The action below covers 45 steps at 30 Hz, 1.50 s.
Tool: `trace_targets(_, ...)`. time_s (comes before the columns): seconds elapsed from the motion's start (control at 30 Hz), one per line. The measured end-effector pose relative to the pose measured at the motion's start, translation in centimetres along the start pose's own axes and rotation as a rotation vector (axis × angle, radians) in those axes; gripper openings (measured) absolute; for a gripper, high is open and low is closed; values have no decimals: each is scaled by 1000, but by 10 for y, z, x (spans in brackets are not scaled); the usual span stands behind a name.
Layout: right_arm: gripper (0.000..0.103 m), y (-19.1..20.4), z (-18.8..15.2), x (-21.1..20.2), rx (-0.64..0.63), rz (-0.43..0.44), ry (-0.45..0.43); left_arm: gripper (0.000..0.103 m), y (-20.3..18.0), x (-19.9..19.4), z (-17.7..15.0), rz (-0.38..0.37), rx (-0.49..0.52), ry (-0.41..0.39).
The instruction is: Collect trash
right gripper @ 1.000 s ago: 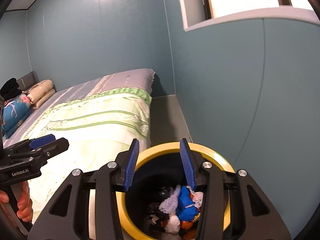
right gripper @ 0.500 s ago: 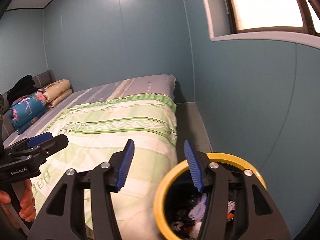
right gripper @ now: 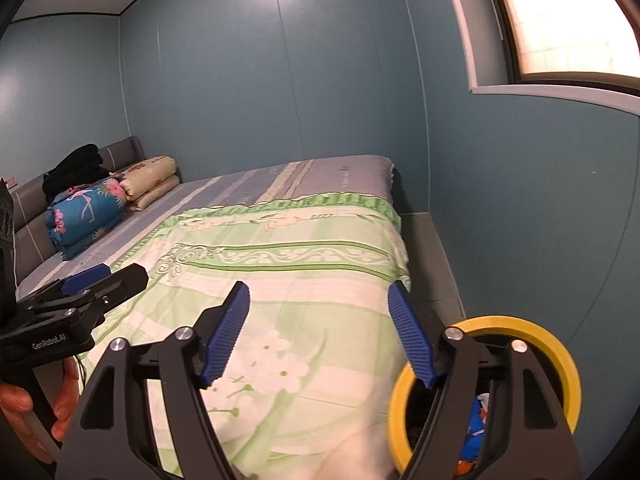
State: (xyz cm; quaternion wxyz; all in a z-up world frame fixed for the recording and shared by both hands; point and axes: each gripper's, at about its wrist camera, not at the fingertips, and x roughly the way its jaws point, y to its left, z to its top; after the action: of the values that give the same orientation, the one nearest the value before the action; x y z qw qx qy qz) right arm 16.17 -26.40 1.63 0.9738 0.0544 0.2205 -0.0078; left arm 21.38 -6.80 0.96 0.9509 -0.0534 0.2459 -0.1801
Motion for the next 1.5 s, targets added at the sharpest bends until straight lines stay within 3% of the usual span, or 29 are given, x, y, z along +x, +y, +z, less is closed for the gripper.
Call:
trace_targets(0.1,79,11,2,2,13,23,-6,95,8,-4,-1,20,-4,-8)
trace_targets(0.67,92,63,5,9,-11,77,-18,95,60,-34,-4,128,-63,-73)
trace_targets(1.13,95,87,5,0,-29,-14,-179,95,80,-58,-10,214,-64,-178)
trace_targets(1.5,95,98,-5,7,-9,-54,-169,95,80,-71,-22,209,-99,-227)
